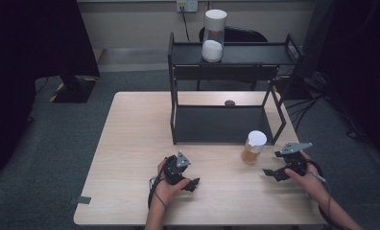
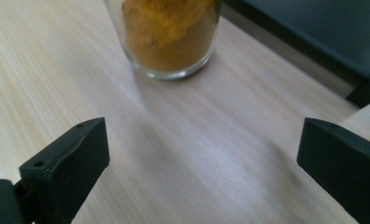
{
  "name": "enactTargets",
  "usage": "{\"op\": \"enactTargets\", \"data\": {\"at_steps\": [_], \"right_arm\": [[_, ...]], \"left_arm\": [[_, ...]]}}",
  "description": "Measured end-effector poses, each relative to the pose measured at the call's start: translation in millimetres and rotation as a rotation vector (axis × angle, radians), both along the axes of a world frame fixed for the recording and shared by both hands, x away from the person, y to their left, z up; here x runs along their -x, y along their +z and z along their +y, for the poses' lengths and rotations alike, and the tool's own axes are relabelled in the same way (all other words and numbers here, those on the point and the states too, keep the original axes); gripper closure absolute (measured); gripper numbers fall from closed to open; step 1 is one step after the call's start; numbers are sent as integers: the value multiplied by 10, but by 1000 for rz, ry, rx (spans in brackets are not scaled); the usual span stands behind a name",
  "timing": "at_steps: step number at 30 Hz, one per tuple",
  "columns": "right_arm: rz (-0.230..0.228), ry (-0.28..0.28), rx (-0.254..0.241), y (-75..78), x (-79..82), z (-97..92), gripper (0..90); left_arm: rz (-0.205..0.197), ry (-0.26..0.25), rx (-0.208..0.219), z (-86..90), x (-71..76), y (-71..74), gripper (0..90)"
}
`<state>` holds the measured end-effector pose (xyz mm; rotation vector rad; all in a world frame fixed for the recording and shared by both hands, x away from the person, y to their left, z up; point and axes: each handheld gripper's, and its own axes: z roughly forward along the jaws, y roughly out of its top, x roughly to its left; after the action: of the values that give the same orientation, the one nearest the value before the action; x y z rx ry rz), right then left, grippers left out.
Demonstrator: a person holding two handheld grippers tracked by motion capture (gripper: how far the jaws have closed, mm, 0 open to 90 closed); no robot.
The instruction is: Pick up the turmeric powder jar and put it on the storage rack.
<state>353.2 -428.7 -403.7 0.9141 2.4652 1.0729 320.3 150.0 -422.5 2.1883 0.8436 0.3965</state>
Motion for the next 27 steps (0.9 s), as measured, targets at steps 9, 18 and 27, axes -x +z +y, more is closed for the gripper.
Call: {"op": "enactTargets", "data": {"at_steps": [9, 18, 27], "right_arm": [[-13, 9, -58, 95, -120, 97, 14], [-51, 17, -121, 115, -232, 328, 85], [-94, 45, -96, 88, -258, 527, 308]], "left_arm": [[0, 0, 0, 0, 0, 0, 0], [0, 0, 0, 0, 1, 0, 0], [0, 0, 0, 0, 0, 0, 0]]}}
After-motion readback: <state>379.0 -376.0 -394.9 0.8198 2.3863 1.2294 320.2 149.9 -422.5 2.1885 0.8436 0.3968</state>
